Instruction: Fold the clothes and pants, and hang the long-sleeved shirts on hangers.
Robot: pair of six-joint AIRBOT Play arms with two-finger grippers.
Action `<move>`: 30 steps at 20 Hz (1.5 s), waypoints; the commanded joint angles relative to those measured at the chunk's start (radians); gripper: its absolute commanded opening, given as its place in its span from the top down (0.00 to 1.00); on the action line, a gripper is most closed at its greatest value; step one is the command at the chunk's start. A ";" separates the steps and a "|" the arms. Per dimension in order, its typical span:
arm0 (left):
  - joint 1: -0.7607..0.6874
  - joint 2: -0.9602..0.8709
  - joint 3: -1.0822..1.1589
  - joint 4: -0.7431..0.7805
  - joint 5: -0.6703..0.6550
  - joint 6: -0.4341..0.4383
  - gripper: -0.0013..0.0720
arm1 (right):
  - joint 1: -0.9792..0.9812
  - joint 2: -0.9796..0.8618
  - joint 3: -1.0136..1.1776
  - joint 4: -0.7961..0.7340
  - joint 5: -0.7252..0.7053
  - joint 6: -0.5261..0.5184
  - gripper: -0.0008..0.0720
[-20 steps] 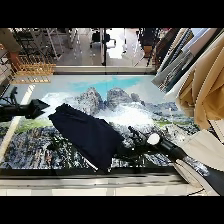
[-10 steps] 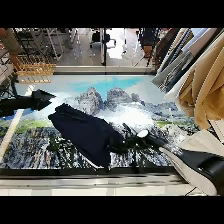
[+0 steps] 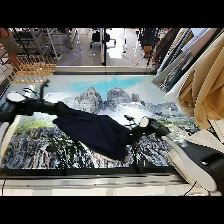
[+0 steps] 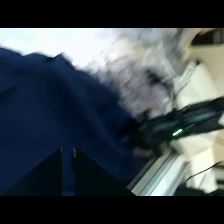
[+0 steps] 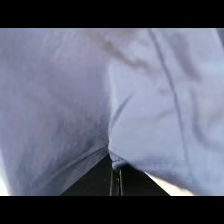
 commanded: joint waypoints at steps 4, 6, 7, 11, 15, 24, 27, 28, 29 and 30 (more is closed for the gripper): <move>-0.183 -0.196 -0.001 0.192 0.094 -0.009 0.97 | -0.164 0.340 0.010 -0.385 0.211 0.124 0.97; -0.226 -0.272 -0.001 0.193 0.165 -0.028 0.97 | -0.138 0.393 0.039 -0.338 0.182 0.161 0.97; -0.239 -0.306 -0.001 0.193 0.190 -0.051 0.97 | -0.110 0.391 0.064 -0.306 0.156 0.174 0.97; -0.217 -0.328 0.014 0.150 0.152 -0.062 0.97 | 0.084 0.293 0.190 -0.164 -0.080 0.196 0.97; -0.117 -0.114 0.053 0.085 -0.040 -0.086 0.97 | 0.295 0.040 0.376 -0.143 -0.180 0.203 0.97; -0.002 0.134 0.053 0.092 -0.180 -0.089 0.97 | 0.232 -0.040 0.646 -0.143 0.026 0.130 0.34; -0.001 0.133 0.053 0.092 -0.186 -0.095 0.97 | 0.119 0.067 0.640 -0.169 0.034 0.131 0.35; 0.000 0.133 0.053 0.092 -0.191 -0.096 0.97 | 0.076 0.094 0.626 -0.167 0.037 0.131 0.35; 0.000 0.133 0.053 0.092 -0.196 -0.096 0.97 | 0.035 0.115 0.607 -0.166 0.047 0.131 0.35; 0.000 0.133 0.053 0.092 -0.201 -0.096 0.97 | -0.007 0.132 0.585 -0.166 0.067 0.131 0.35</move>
